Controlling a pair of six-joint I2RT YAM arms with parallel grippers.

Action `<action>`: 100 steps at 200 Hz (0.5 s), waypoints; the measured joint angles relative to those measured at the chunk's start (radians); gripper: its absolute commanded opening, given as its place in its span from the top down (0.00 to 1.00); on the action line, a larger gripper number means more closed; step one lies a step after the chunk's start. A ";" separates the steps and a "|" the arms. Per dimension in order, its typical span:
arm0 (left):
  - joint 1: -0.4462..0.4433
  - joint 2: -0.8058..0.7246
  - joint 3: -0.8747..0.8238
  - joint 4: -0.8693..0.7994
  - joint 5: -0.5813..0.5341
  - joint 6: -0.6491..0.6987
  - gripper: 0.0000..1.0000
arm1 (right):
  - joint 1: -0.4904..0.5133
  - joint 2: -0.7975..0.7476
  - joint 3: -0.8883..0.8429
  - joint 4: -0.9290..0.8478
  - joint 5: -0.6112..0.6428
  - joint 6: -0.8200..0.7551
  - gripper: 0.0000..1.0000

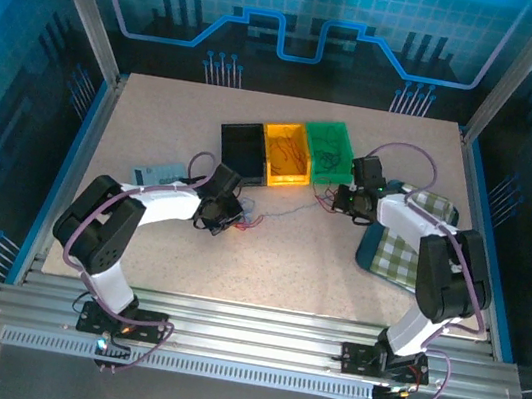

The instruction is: Untangle the cables

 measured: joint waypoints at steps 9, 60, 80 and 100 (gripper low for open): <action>0.000 0.003 0.000 0.013 0.008 0.010 1.00 | -0.002 -0.008 0.000 0.000 -0.012 -0.001 1.00; -0.021 0.018 0.039 0.010 0.014 0.088 1.00 | -0.003 -0.090 0.000 -0.001 -0.117 -0.002 1.00; -0.014 0.019 0.026 -0.005 0.003 0.083 1.00 | -0.037 -0.141 0.000 -0.001 -0.139 0.004 1.00; 0.004 0.012 -0.013 0.032 0.018 0.046 1.00 | -0.108 -0.183 0.001 -0.003 -0.150 0.011 1.00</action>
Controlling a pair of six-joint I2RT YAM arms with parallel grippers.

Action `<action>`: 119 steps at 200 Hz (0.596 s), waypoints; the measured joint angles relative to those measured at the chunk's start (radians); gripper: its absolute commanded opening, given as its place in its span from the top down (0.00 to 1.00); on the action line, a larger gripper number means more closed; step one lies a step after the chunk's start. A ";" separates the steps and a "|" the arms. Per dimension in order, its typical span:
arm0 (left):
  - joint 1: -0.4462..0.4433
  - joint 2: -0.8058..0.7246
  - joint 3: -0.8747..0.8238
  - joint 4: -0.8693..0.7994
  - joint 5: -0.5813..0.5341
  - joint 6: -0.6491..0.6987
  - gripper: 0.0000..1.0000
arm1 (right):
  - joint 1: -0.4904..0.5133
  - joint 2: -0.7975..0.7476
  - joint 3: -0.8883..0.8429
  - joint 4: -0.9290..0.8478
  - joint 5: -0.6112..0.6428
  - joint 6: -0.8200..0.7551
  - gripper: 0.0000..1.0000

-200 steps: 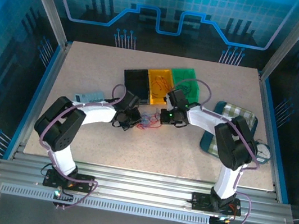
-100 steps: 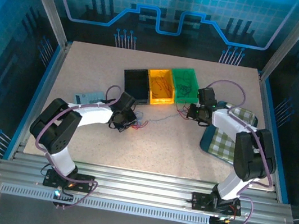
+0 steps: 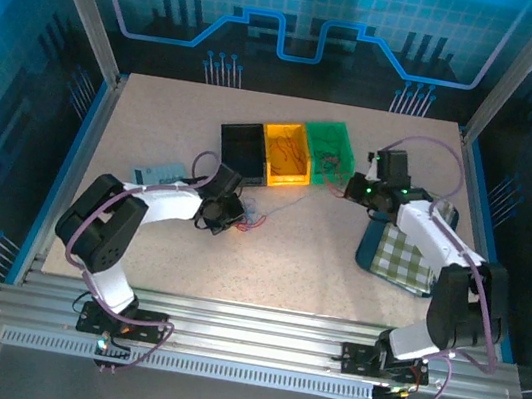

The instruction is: Untangle the cables

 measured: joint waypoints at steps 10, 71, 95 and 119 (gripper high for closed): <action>0.007 -0.009 -0.022 0.031 0.011 -0.018 1.00 | -0.040 -0.014 0.000 -0.006 -0.003 0.005 1.00; 0.058 -0.105 -0.094 -0.026 -0.080 -0.065 1.00 | -0.313 -0.035 0.000 -0.033 0.003 0.050 0.99; 0.083 -0.134 -0.099 -0.093 -0.131 -0.064 1.00 | -0.393 -0.045 0.002 -0.037 0.005 0.054 1.00; 0.101 -0.146 -0.098 -0.130 -0.158 -0.036 1.00 | -0.435 -0.051 0.028 -0.051 0.009 0.051 0.99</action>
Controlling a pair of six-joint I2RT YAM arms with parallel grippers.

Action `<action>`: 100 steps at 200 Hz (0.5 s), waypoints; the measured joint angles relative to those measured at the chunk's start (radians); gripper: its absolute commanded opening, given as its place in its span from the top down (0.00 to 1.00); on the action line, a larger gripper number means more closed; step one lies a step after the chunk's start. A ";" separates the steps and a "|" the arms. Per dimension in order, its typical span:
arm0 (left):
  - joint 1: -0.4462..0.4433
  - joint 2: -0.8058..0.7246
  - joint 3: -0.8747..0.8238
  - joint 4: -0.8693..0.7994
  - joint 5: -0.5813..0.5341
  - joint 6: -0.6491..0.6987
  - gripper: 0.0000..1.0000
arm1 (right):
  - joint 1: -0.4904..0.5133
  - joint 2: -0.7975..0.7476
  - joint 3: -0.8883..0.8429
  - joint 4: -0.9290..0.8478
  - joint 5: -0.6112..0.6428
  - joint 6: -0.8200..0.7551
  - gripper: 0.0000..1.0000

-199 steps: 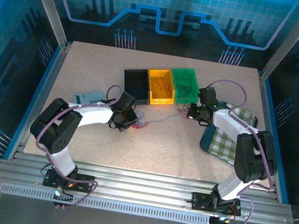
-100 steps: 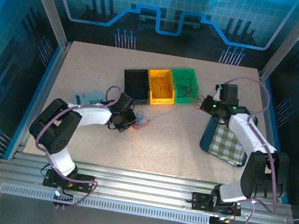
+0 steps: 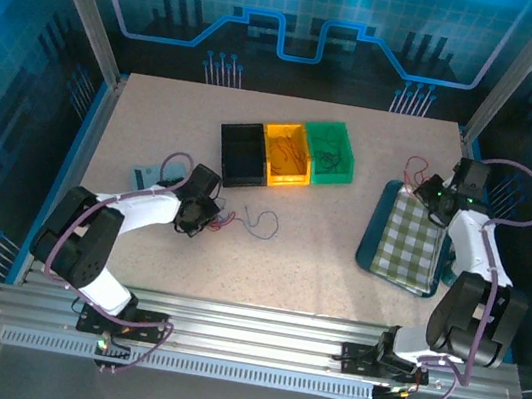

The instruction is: Untangle the cables

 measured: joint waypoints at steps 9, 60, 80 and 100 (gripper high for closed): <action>0.000 0.001 0.005 -0.006 -0.001 0.017 1.00 | 0.009 -0.002 0.012 0.002 0.003 -0.003 0.99; -0.102 0.074 0.146 -0.008 0.016 0.135 1.00 | 0.318 0.015 0.038 0.029 -0.016 -0.032 0.98; -0.137 0.088 0.161 0.036 0.052 0.132 1.00 | 0.424 0.067 0.087 0.045 -0.038 -0.027 0.98; -0.140 0.099 0.150 0.089 0.083 0.105 1.00 | 0.483 0.140 0.160 0.052 -0.051 -0.010 0.98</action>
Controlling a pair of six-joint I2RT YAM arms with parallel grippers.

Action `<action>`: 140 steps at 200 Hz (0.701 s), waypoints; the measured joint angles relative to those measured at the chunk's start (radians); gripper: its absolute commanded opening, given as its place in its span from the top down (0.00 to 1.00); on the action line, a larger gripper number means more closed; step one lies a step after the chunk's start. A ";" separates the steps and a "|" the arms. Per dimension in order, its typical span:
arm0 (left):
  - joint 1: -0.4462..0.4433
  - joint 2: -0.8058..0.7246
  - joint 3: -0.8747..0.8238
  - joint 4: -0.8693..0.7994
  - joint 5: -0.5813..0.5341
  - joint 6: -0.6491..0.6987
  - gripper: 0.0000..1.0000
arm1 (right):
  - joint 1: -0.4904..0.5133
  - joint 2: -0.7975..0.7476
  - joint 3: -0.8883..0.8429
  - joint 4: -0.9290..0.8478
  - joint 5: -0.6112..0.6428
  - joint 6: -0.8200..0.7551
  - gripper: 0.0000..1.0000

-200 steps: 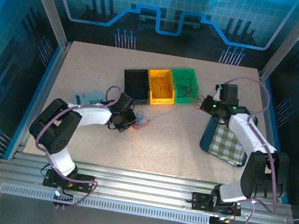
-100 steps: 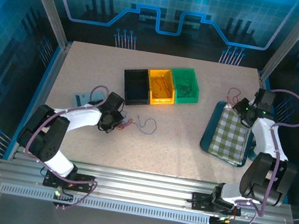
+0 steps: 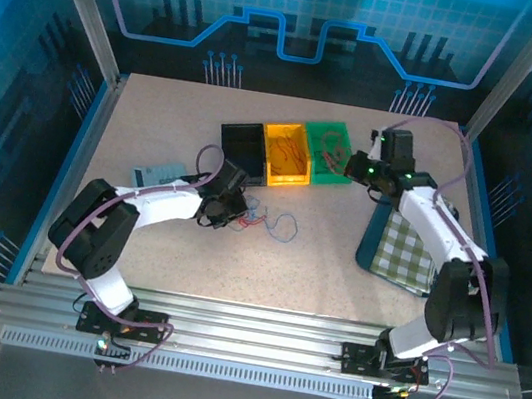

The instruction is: Untangle the cables

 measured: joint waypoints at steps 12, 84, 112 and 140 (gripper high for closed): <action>0.000 0.002 -0.016 0.025 0.011 -0.016 1.00 | 0.021 0.049 0.044 0.004 -0.006 0.010 0.98; 0.000 0.011 -0.031 0.051 0.050 -0.055 1.00 | 0.088 0.421 0.411 -0.024 -0.042 0.058 0.97; 0.000 0.014 -0.028 0.045 0.050 -0.055 1.00 | 0.101 0.517 0.526 -0.051 -0.055 0.066 0.92; 0.000 0.014 -0.018 0.038 0.050 -0.054 1.00 | 0.120 0.561 0.591 -0.072 -0.061 0.071 0.69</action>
